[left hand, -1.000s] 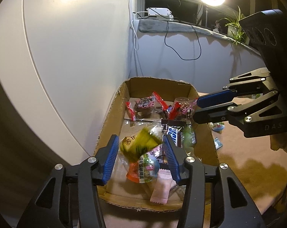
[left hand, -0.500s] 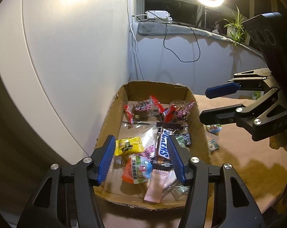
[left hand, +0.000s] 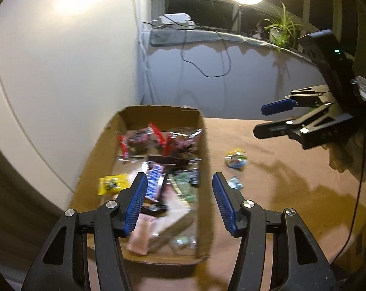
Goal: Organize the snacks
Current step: 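Move the right gripper to the teal packet and close on it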
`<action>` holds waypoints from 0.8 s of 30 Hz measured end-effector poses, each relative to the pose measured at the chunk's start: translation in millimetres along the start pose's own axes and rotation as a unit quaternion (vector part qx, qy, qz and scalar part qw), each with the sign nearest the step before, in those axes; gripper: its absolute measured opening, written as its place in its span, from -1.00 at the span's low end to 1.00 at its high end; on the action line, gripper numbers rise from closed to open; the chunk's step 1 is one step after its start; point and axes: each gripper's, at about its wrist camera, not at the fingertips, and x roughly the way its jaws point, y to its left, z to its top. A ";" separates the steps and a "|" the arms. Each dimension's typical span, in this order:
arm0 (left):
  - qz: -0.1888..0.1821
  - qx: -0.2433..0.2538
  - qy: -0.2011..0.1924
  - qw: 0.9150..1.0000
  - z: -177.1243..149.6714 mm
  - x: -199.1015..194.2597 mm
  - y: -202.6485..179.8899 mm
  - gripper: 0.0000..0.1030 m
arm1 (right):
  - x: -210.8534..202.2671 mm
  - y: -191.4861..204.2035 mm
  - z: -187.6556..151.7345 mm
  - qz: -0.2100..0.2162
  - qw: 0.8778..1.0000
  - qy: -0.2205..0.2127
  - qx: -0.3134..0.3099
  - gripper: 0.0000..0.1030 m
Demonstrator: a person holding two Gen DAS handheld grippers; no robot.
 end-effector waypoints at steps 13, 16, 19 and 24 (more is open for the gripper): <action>-0.024 -0.002 0.012 1.000 -16.1 -6.1 -45.8 0.07 | 26.1 -30.8 -19.8 0.018 0.999 0.030 0.003 0.37; -0.025 -0.003 0.017 1.000 -21.6 -7.4 -51.9 0.07 | 35.5 -24.6 -17.4 0.036 0.999 0.035 -0.008 0.31; -0.025 -0.007 0.020 0.999 -26.4 -10.4 -54.4 0.07 | 44.9 -13.6 -15.7 0.051 0.998 0.042 -0.023 -0.10; -0.024 -0.018 0.021 0.999 -29.7 -13.0 -49.3 0.07 | 62.5 6.2 -15.0 0.085 0.994 0.060 -0.044 -0.34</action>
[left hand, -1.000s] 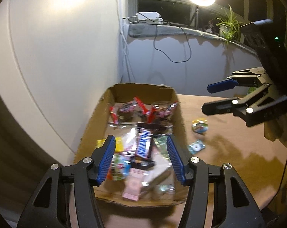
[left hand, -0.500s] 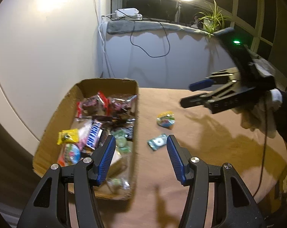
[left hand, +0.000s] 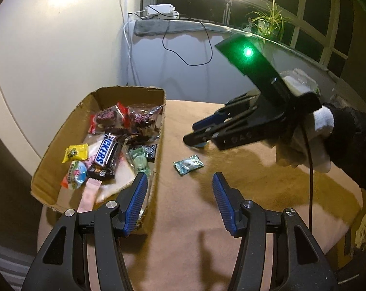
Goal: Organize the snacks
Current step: 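Move the right gripper to the teal packet and close on it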
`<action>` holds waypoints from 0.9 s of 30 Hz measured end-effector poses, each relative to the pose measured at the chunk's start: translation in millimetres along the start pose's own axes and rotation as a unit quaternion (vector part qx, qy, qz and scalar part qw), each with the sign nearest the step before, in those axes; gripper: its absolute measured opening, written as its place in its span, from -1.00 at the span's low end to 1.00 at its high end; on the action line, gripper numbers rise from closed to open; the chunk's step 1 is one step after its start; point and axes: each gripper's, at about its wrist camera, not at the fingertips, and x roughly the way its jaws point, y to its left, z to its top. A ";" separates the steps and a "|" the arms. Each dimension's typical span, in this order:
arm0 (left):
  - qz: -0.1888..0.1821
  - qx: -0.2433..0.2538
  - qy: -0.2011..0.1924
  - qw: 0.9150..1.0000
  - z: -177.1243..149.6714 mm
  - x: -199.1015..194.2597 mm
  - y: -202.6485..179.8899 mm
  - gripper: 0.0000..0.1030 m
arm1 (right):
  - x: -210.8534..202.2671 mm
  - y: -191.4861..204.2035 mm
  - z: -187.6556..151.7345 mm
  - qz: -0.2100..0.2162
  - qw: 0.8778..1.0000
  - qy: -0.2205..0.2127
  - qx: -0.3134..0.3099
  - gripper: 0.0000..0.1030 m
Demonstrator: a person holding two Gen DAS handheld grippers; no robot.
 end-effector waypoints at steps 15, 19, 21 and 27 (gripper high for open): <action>-0.003 -0.021 0.006 1.000 -9.2 0.0 8.5 0.07 | 50.1 37.9 -10.0 0.009 0.996 0.065 -0.053 -0.56; -0.008 -0.019 0.011 1.000 -8.9 5.5 3.4 0.07 | 44.5 35.9 -19.9 0.008 0.996 0.069 -0.052 -0.60; -0.012 -0.016 0.013 1.000 -7.8 8.8 -2.1 0.07 | 41.6 33.4 -25.7 0.008 0.996 0.070 -0.051 -0.63; -0.026 0.003 0.025 0.999 -4.2 28.6 -27.6 0.07 | 24.7 20.2 -44.7 -0.002 0.997 0.060 -0.046 -0.79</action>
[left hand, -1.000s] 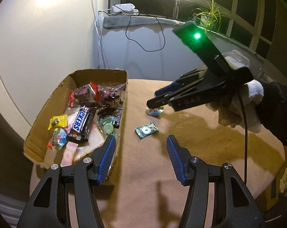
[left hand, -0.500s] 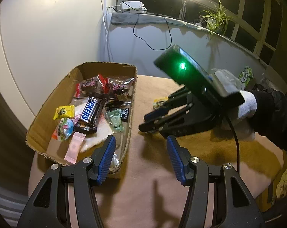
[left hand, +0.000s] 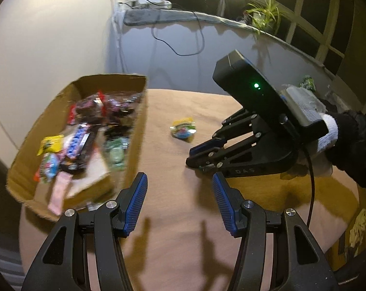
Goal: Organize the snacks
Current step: 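Move the right gripper to the teal packet and close on it, then grasp the round yellow-white candy with the left gripper while the right holds the teal packet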
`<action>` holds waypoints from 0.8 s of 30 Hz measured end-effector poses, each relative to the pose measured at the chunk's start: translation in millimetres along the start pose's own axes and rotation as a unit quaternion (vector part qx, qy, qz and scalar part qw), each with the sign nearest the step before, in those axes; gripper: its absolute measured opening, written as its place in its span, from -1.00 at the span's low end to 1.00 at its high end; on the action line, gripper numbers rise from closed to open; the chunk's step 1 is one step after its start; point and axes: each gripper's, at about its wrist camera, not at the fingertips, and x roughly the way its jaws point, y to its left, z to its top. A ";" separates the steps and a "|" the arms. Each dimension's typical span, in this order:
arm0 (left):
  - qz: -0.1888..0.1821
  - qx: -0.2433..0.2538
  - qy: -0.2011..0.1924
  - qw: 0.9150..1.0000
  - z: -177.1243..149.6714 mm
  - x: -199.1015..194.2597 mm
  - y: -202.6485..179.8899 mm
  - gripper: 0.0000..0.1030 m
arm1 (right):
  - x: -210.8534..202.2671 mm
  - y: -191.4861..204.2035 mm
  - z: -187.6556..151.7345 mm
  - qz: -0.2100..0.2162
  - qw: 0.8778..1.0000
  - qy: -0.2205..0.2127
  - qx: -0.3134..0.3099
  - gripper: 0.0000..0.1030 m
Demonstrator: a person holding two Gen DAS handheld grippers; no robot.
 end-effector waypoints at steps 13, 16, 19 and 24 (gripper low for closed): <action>-0.013 0.016 0.015 1.000 18.7 32.0 -28.3 0.07 | -25.0 -34.3 -40.9 -0.057 0.998 -0.008 0.020 -0.77; -0.014 0.017 0.023 0.999 20.1 44.5 -33.8 0.07 | -36.9 -42.6 -49.3 -0.049 0.998 -0.033 0.034 -0.34; -0.011 0.009 0.028 0.999 24.6 55.7 -32.9 0.07 | -45.0 -42.8 -60.8 -0.023 0.998 -0.042 0.029 -0.19; -0.003 -0.006 0.031 1.000 36.2 71.7 -26.7 0.07 | -45.9 -24.8 -71.7 0.006 0.998 -0.056 0.013 -0.19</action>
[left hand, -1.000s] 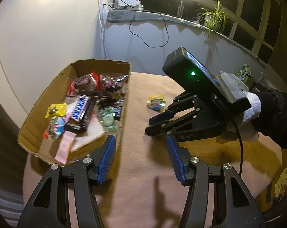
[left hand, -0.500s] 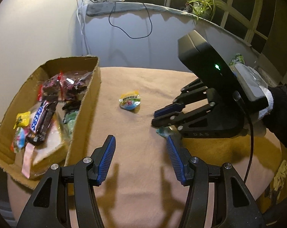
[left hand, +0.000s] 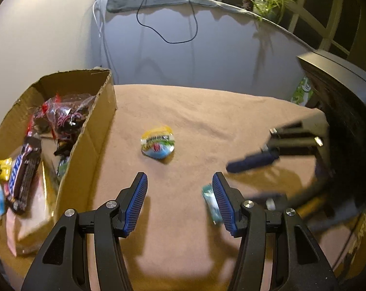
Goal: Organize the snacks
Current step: 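Grasp the round yellow-white candy with the left gripper while the right holds the teal packet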
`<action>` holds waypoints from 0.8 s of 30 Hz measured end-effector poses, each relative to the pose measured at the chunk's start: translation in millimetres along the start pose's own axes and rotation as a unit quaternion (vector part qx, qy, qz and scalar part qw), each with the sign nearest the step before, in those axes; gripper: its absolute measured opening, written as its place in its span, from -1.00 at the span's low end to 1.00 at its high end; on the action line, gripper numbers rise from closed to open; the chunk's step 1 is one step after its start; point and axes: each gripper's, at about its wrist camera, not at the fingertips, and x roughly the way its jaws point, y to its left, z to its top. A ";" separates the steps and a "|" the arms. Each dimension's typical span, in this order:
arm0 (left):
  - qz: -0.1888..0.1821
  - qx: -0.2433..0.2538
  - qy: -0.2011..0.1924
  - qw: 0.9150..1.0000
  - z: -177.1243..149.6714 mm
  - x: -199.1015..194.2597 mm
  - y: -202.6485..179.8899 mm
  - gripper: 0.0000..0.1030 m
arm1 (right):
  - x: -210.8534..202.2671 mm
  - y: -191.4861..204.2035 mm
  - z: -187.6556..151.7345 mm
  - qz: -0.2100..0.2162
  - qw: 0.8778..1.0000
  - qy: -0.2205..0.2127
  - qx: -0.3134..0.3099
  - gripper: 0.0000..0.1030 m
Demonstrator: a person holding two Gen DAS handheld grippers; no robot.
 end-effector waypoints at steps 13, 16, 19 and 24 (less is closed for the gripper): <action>0.015 -0.020 0.018 1.000 14.3 44.5 17.6 0.07 | 11.7 15.5 1.8 -0.008 0.999 -0.029 -0.017 0.09; 0.020 -0.017 0.014 1.000 16.3 48.6 17.2 0.07 | 14.8 21.0 2.6 -0.006 0.999 -0.029 -0.026 0.09; 0.025 -0.013 0.015 0.999 17.1 52.0 14.9 0.07 | 19.3 27.6 3.2 -0.017 0.999 -0.027 -0.043 0.09; 0.028 -0.005 0.017 0.999 21.9 58.5 12.7 0.07 | 21.6 32.8 4.4 -0.025 0.998 -0.026 -0.058 0.01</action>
